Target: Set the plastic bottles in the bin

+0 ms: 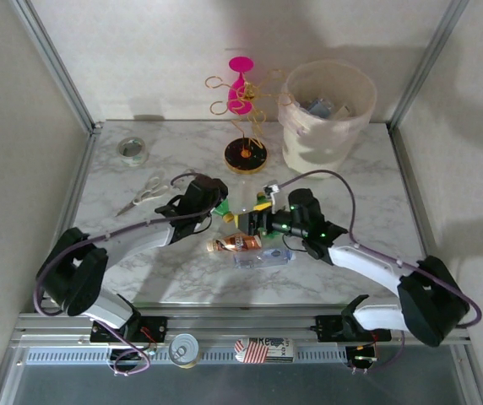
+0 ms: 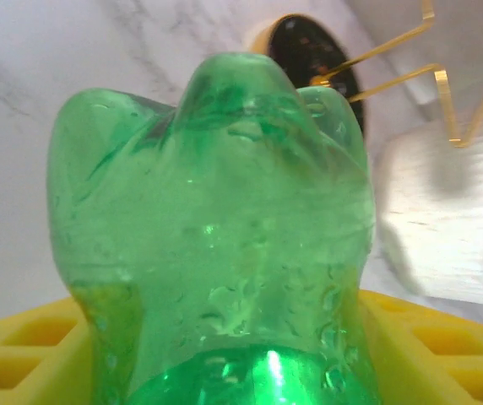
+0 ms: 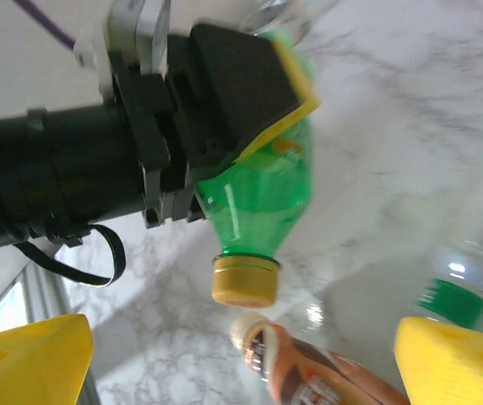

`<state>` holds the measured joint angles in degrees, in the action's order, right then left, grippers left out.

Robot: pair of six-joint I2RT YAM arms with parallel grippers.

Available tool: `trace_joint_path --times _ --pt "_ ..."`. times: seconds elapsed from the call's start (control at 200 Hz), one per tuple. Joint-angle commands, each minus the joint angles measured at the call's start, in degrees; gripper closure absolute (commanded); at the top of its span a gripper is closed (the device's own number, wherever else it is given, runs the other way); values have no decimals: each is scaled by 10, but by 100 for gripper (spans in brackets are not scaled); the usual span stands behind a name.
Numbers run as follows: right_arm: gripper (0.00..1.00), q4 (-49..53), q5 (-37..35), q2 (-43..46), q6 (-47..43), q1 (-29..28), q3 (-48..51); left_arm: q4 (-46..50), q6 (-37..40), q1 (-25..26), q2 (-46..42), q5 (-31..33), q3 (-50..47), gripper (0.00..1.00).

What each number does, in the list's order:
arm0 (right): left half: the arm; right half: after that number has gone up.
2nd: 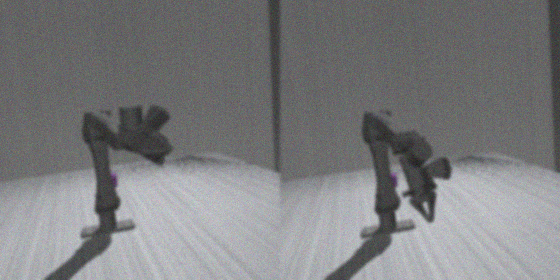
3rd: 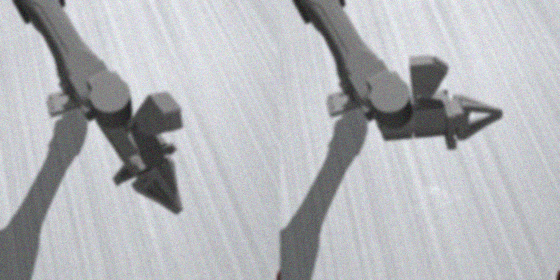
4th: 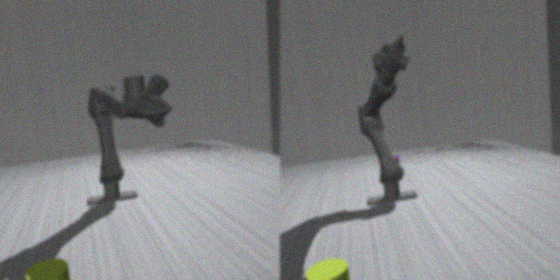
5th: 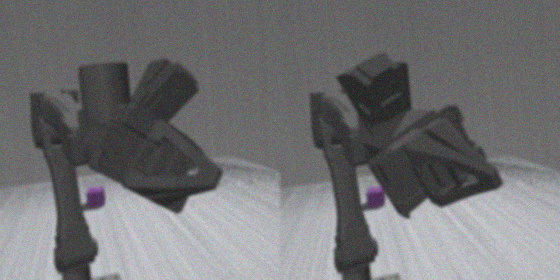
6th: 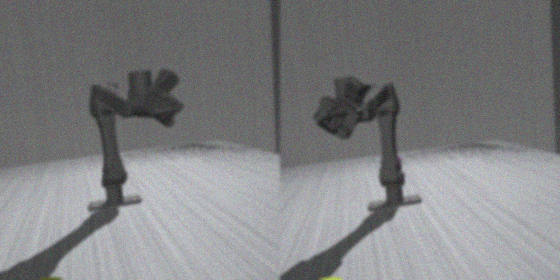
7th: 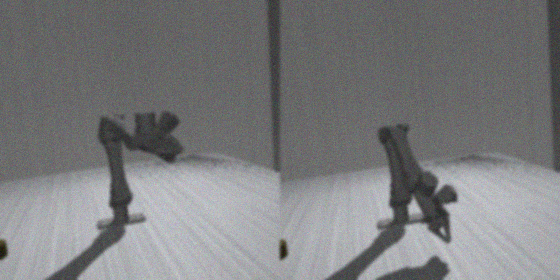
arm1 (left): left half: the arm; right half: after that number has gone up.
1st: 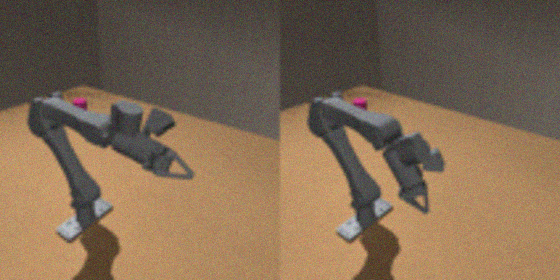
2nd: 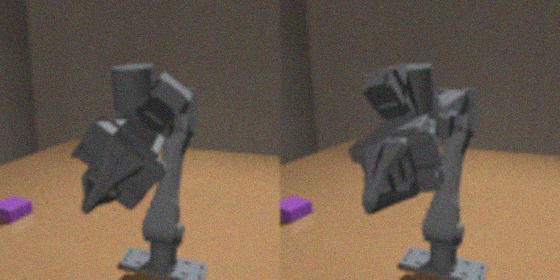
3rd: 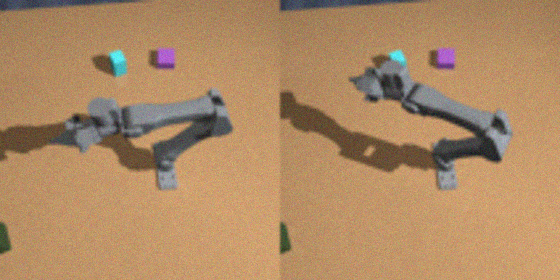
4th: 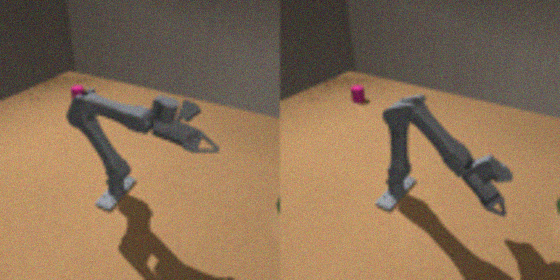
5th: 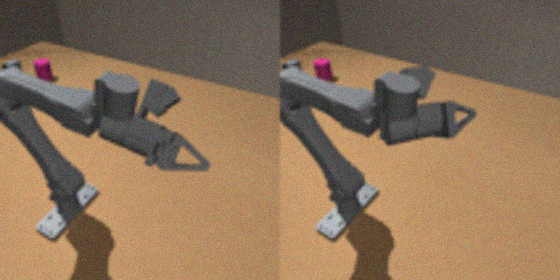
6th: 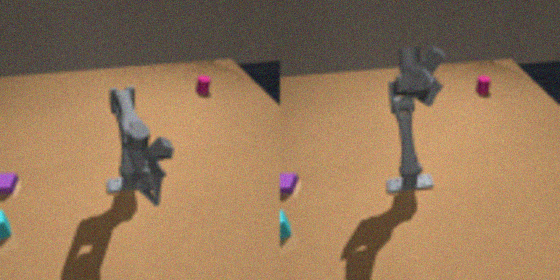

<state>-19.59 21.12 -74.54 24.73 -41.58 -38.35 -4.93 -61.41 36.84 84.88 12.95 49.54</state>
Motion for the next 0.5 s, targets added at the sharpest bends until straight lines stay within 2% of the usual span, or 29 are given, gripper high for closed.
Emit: trace_joint_path --times 0.0,0.22,0.336,0.496 --pt "12 -22 8 -43 -33 -28 -53 -42 13 8 -40 -18 -27 38" --pt "23 -4 12 -111 -44 -38 -101 -81 16 17 -118 -25 -89 37" --pt "34 -3 23 -129 -41 -42 -113 -90 12 19 -153 -18 -116 36" --pt "39 -8 48 -148 -30 -54 -126 -81 11 21 -181 14 -135 35"
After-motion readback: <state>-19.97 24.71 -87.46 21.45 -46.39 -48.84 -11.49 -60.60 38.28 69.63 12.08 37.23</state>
